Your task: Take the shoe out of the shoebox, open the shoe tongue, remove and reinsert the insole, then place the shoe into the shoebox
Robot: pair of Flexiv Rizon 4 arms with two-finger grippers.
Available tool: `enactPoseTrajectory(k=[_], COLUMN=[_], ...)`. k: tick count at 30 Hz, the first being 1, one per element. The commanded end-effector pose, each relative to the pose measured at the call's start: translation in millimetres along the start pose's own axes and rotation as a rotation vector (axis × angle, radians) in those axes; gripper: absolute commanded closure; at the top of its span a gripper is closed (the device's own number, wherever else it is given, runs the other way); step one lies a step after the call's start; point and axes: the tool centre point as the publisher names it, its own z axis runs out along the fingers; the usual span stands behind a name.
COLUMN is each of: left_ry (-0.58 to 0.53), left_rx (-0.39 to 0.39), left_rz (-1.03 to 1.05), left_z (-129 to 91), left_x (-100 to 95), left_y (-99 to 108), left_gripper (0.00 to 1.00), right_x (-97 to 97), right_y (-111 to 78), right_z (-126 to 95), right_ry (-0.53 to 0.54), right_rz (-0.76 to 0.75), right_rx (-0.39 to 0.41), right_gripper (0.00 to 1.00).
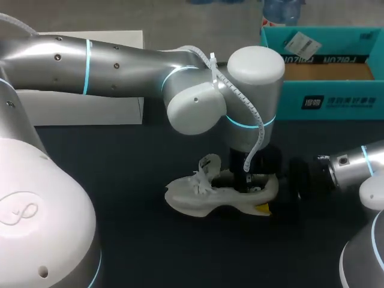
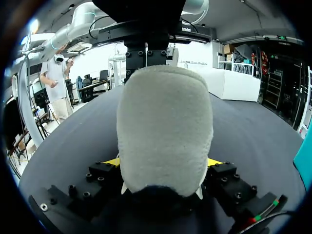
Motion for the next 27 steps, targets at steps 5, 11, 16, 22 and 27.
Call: enactPoseTrajectory(k=[5, 11, 16, 22, 27], left_ry=[0.051, 0.085, 0.094, 0.082, 0.026], left_rx=[-0.004, -0.022, -0.028, -0.024, -0.015], left_rz=[0.023, 0.04, 0.042, 0.03, 0.046], left_z=[13, 25, 30, 40, 49], left_x=[3.9, 4.1, 2.5, -3.3, -5.2], left_y=[7, 3, 3, 1, 0], left_gripper=[1.0, 0.81, 0.76, 0.66, 0.6], right_x=[-0.4, -0.4, -0.4, -0.4, -0.4], right_y=[0.1, 0.1, 0.1, 0.1, 0.1], right_z=[1, 1, 1, 1, 1], right_ry=[-0.001, -0.001, -0.001, -0.001, -0.001], right_rz=[0.001, 0.001, 0.001, 0.001, 0.001], right_rx=[0.004, 0.004, 0.004, 0.004, 0.004], right_gripper=[1.0, 1.0, 1.0, 1.0, 1.0])
